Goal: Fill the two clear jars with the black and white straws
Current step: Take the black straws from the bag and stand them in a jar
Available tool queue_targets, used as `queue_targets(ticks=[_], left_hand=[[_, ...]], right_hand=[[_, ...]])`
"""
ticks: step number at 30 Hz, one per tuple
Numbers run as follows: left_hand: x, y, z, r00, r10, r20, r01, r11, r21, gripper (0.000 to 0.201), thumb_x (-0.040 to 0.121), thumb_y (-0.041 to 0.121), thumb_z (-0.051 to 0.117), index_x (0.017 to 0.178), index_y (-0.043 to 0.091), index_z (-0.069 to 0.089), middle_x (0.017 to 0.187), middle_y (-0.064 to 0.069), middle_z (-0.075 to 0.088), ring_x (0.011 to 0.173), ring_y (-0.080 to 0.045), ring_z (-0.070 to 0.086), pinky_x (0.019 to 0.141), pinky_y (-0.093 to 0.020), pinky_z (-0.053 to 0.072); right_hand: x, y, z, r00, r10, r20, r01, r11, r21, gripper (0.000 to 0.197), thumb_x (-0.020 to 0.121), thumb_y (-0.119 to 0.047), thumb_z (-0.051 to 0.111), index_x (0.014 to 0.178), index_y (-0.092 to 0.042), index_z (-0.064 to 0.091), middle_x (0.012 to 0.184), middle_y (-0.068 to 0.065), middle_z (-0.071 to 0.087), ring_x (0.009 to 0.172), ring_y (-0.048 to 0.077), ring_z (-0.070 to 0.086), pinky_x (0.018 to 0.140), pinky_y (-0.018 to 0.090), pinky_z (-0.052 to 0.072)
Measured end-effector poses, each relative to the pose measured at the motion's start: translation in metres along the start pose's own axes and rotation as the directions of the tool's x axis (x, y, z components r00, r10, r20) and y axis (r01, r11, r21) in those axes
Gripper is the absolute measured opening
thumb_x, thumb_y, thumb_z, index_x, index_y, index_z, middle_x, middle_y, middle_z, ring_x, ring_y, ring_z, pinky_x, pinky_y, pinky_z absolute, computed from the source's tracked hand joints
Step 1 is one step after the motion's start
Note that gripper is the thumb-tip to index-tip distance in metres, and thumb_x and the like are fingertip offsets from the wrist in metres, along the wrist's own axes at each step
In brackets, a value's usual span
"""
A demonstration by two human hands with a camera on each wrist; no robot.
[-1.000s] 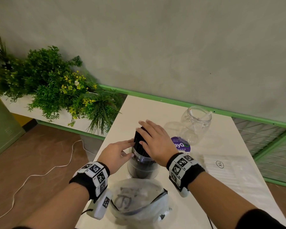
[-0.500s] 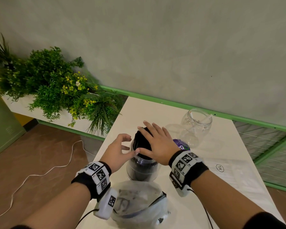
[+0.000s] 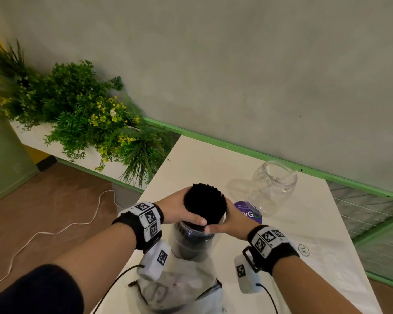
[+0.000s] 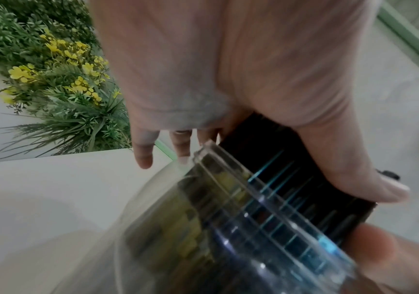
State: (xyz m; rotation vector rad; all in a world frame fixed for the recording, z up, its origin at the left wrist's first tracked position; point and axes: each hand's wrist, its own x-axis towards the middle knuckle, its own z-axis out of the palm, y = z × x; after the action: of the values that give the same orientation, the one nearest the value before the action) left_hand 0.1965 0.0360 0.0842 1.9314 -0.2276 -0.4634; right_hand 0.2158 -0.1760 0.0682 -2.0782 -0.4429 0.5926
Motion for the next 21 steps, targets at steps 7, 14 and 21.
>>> queue_targets(ticks=[7,14,21], left_hand=[[0.013,0.004,-0.006,0.999,0.035,-0.042,-0.034,0.999,0.030,0.106,0.041,0.048,0.084,0.132,0.029,0.034,0.124,0.014,0.050,0.119,-0.005,0.047,0.098,-0.021,0.039],[0.012,0.003,-0.008,0.992,0.034,-0.119,-0.043,0.996,-0.078,0.100,0.041,0.047,0.080,0.128,0.028,0.036,0.120,0.012,0.052,0.113,0.003,0.048,0.086,-0.008,0.040],[0.000,-0.012,-0.007,0.985,0.011,-0.173,-0.015,1.000,-0.019,0.098,0.058,0.044,0.084,0.140,0.027,0.032,0.128,0.013,0.048,0.124,-0.007,0.043,0.098,-0.016,0.037]], right_hand=[[0.025,0.003,0.002,0.999,-0.040,-0.006,0.040,0.991,0.130,0.121,0.042,-0.032,0.091,0.144,-0.027,0.024,0.138,-0.010,0.047,0.128,0.005,0.044,0.109,0.029,0.037],[0.018,0.001,0.012,0.969,-0.120,-0.216,0.174,0.953,0.249,0.118,0.046,-0.023,0.093,0.141,-0.041,0.024,0.128,-0.004,0.054,0.118,0.007,0.055,0.104,0.034,0.044],[0.002,0.009,0.031,0.905,-0.154,-0.396,0.165,0.986,-0.007,0.106,0.050,-0.055,0.086,0.134,-0.055,0.021,0.139,-0.009,0.039,0.130,0.009,0.038,0.110,0.039,0.037]])
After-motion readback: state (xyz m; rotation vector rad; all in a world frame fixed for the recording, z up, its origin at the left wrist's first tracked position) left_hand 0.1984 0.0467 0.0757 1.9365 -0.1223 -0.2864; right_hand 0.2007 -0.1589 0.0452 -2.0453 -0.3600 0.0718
